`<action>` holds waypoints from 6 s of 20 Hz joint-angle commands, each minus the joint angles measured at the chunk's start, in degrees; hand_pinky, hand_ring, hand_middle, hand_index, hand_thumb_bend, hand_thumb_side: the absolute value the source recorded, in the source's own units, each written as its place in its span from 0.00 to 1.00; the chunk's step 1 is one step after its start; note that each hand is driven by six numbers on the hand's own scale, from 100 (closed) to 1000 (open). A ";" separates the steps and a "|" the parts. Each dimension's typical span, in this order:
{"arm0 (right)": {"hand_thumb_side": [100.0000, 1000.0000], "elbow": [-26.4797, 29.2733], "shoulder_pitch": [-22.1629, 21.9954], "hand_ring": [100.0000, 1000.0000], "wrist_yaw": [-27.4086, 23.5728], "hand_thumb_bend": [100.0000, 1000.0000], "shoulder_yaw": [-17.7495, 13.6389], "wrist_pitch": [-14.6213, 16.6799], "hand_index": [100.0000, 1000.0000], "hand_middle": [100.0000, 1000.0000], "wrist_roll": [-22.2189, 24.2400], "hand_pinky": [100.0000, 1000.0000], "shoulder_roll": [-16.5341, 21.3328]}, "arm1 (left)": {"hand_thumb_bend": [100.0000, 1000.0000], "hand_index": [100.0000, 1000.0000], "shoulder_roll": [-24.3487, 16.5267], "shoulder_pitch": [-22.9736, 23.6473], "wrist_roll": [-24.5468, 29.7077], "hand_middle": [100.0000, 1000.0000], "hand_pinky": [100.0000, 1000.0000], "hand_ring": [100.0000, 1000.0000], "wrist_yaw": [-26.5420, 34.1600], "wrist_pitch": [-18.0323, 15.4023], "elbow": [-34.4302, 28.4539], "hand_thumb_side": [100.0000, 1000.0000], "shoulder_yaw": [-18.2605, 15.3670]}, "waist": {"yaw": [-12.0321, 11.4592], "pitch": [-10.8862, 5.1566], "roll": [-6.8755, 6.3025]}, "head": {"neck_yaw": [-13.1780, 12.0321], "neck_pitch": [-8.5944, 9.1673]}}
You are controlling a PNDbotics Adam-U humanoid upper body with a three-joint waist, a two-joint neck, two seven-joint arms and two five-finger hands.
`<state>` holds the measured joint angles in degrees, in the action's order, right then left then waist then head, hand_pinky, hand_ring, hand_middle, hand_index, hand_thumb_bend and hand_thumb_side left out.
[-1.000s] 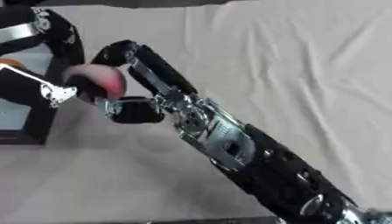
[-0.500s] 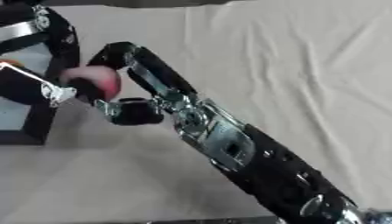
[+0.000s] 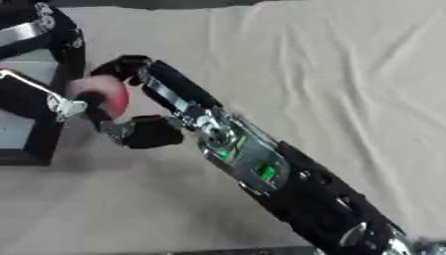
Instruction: Pick up the objects with one hand, pass them to the other hand, and then place them into the box on the other side of the table.
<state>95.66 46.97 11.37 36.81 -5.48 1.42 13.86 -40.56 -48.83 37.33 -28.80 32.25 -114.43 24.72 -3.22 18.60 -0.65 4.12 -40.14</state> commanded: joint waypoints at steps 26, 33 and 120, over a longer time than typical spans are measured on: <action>0.46 1.65 1.04 0.83 0.70 0.29 -0.70 -1.52 0.84 0.82 -0.44 0.80 1.65 | 0.27 0.32 -6.78 7.56 -4.62 0.36 0.57 0.54 -6.44 4.78 0.54 0.00 -8.55 | -0.17 -1.45 -0.95 | -0.36 1.20; 0.46 1.57 1.07 0.82 0.69 0.28 -1.08 -1.62 0.84 0.82 -0.73 0.80 2.09 | 0.25 0.32 -8.42 10.87 -10.76 0.39 0.56 0.53 -5.20 7.97 5.28 0.00 -13.73 | -0.40 -1.53 -0.85 | -2.05 1.31; 0.18 -1.26 15.88 0.79 7.56 0.45 5.02 -26.11 0.79 0.77 35.04 0.83 24.92 | 0.43 0.83 3.46 27.68 -71.14 0.76 0.62 0.73 39.16 -15.95 4.56 0.53 -26.39 | 0.29 -2.19 2.69 | 1.12 0.97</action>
<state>94.69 62.05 18.41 42.23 -31.57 35.89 38.31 -36.53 -20.90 -32.98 10.27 16.58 -108.65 -0.67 -2.85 18.39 1.88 4.85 -39.65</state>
